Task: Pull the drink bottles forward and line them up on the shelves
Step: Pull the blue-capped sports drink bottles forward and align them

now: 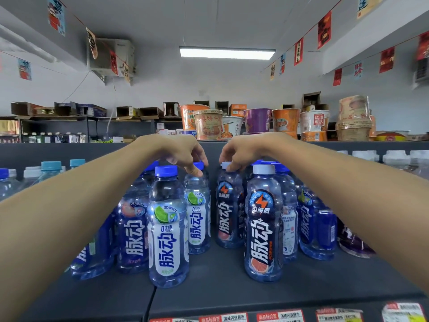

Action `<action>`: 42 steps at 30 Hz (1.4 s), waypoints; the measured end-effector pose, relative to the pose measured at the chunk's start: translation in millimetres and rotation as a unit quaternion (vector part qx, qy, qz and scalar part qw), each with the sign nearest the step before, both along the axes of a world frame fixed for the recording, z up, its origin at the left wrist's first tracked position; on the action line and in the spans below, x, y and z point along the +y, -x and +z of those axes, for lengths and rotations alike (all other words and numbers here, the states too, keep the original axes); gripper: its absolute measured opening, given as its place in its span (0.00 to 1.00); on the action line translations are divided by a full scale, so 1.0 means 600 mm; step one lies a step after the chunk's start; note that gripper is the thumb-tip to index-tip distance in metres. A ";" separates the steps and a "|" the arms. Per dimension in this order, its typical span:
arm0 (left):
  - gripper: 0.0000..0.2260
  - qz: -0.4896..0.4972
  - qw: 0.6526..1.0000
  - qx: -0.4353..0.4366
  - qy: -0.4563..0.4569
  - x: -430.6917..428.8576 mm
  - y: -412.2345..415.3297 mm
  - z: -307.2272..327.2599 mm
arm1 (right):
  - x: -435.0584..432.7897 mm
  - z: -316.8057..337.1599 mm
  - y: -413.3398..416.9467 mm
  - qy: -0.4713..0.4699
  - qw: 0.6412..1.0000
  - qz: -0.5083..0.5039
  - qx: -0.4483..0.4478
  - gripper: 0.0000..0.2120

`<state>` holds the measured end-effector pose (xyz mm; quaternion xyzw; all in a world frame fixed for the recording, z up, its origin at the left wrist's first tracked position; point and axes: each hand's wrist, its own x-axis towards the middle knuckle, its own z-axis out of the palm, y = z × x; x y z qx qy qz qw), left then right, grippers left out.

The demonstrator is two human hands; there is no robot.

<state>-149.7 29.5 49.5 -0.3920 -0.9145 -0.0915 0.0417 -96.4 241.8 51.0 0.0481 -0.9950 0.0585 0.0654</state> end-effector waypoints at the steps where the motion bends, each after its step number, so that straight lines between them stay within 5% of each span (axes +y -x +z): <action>1: 0.12 0.000 1.000 -0.002 -0.001 -0.001 0.000 -0.001 | 0.001 0.001 0.002 0.000 1.000 0.007 -0.003 0.13; 4: 0.15 0.003 1.000 -0.008 -0.001 -0.002 0.002 0.000 | 0.001 0.004 0.008 -0.002 1.000 0.025 -0.003 0.14; 9: 0.41 0.054 0.993 0.012 0.100 0.008 0.000 0.005 | 0.003 0.005 0.021 -0.027 0.999 0.010 -0.023 0.23; 23: 0.47 0.069 0.991 0.065 0.092 0.033 -0.005 -0.001 | 0.009 0.001 0.013 -0.074 0.997 0.006 0.026 0.21; 28: 0.41 0.082 0.990 0.073 0.091 0.032 -0.013 -0.009 | 0.006 0.000 -0.011 -0.045 0.999 0.015 0.021 0.26; 32: 0.37 0.077 0.997 0.022 0.012 0.014 -0.020 -0.010 | 0.005 -0.003 -0.047 0.076 0.992 0.008 0.099 0.21; 37: 0.10 0.057 0.995 0.048 -0.072 -0.029 -0.062 -0.013 | -0.001 -0.038 -0.104 0.098 0.974 0.037 0.199 0.13; 42: 0.17 0.052 0.984 0.111 -0.133 -0.059 -0.112 -0.050 | -0.003 -0.080 -0.141 0.083 0.974 0.047 0.204 0.18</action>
